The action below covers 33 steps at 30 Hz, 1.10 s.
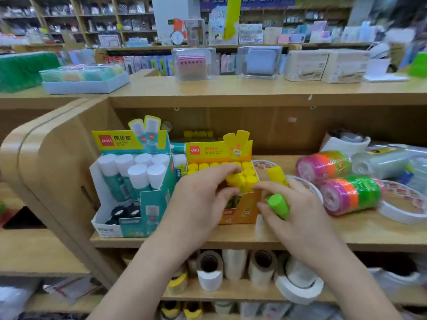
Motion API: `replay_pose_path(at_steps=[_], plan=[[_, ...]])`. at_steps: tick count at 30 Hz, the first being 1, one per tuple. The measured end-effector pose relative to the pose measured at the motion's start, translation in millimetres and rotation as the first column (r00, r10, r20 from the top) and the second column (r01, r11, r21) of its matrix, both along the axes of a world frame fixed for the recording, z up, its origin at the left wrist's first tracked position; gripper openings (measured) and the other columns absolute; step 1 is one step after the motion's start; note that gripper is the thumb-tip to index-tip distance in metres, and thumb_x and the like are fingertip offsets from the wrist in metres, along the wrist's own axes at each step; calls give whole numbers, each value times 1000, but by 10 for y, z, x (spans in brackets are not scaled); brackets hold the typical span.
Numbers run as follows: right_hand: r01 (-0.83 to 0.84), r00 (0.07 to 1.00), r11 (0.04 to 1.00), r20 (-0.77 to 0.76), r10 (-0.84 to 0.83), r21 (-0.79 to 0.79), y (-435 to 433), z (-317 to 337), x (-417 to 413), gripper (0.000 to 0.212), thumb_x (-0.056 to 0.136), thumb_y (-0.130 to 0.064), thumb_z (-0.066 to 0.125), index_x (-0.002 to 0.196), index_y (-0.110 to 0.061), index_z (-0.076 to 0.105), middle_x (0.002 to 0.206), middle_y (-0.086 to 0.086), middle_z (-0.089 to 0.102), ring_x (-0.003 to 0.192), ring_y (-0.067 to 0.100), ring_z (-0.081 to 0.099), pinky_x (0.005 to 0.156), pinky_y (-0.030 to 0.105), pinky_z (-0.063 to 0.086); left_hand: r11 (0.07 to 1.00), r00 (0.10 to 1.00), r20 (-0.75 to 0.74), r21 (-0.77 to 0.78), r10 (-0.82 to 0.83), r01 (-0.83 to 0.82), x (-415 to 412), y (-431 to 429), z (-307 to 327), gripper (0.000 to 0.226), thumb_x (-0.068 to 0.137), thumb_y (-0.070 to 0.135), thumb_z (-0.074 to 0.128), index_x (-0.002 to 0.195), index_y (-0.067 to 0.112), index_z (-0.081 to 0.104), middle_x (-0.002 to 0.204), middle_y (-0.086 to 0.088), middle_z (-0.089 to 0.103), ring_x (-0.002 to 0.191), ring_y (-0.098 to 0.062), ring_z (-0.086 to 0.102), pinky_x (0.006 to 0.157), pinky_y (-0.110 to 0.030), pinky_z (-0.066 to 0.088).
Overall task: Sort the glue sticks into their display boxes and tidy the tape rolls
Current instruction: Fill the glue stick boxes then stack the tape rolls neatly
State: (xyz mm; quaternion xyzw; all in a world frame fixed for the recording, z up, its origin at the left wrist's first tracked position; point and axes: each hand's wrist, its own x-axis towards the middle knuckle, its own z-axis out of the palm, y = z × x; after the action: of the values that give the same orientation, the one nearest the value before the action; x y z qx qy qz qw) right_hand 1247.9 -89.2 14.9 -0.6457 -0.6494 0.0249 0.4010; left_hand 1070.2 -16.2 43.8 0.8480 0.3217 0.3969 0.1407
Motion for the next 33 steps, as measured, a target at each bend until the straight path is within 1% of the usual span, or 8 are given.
replay_pose_path(at_steps=[3, 8, 11, 14, 19, 23, 29, 33], plan=[[30, 999, 999, -29, -30, 11, -1, -27, 9, 38, 83, -20, 70, 114, -42, 63, 95, -8, 54, 88, 6, 48, 79, 8, 37, 998, 998, -37, 17, -53, 54, 107, 75, 13, 38, 84, 23, 58, 121, 21, 66, 106, 4, 70, 99, -11, 60, 84, -31, 48], [48, 998, 999, -39, -49, -20, -15, -23, 3, 40, 84, -23, 68, 117, -43, 60, 99, -8, 56, 91, 5, 49, 77, 13, 39, 986, 984, -148, 122, -98, 117, 240, 171, -44, 40, 81, 14, 56, 118, 19, 69, 107, 0, 67, 96, -23, 58, 80, -38, 53], [34, 997, 999, -74, -37, -41, -26, -32, 28, 41, 85, -24, 67, 119, -45, 58, 100, -11, 55, 94, 3, 51, 79, 14, 39, 972, 982, -177, 208, -71, 108, 250, 198, -77, 37, 76, 13, 61, 111, 19, 72, 99, 3, 70, 86, -19, 57, 70, -34, 52], [24, 996, 998, -83, -28, -50, -24, -20, 43, 43, 85, -25, 65, 122, -45, 58, 96, -12, 53, 93, 2, 51, 80, 12, 40, 971, 988, -145, 227, -46, 79, 229, 193, -68, 30, 74, 17, 69, 104, 19, 73, 90, 6, 70, 83, -11, 51, 64, -33, 54], [42, 999, 998, -30, -44, -54, 4, 25, 73, 43, 84, -24, 66, 122, -45, 59, 95, -8, 54, 89, 7, 52, 77, 22, 44, 958, 986, -161, 273, -48, 91, 167, 219, -115, 41, 69, 9, 82, 108, 19, 73, 106, 9, 71, 85, -15, 41, 68, -33, 50], [74, 997, 996, 25, -72, -56, 34, 37, 73, 40, 85, -27, 65, 121, -44, 60, 87, -18, 44, 81, 3, 43, 70, 10, 38, 939, 992, -117, 334, -42, 79, 193, 226, -140, 32, 72, 9, 76, 104, 13, 75, 102, 4, 72, 85, -17, 46, 65, -39, 52], [58, 998, 995, 2, -58, -85, 17, 54, 80, 43, 85, -29, 63, 125, -45, 59, 98, -10, 53, 93, 7, 50, 78, 23, 42, 932, 988, -117, 335, -104, 138, 263, 288, -142, 27, 73, 12, 72, 100, 13, 76, 99, 5, 73, 81, -18, 49, 63, -38, 52], [34, 998, 995, -46, -39, -92, 23, 50, 117, 43, 86, -29, 63, 124, -47, 59, 94, -13, 53, 91, 4, 51, 75, 15, 40, 940, 984, -125, 301, -126, 158, 285, 316, -98, 21, 78, 16, 69, 97, 17, 78, 95, 10, 73, 78, -18, 51, 62, -31, 50]])
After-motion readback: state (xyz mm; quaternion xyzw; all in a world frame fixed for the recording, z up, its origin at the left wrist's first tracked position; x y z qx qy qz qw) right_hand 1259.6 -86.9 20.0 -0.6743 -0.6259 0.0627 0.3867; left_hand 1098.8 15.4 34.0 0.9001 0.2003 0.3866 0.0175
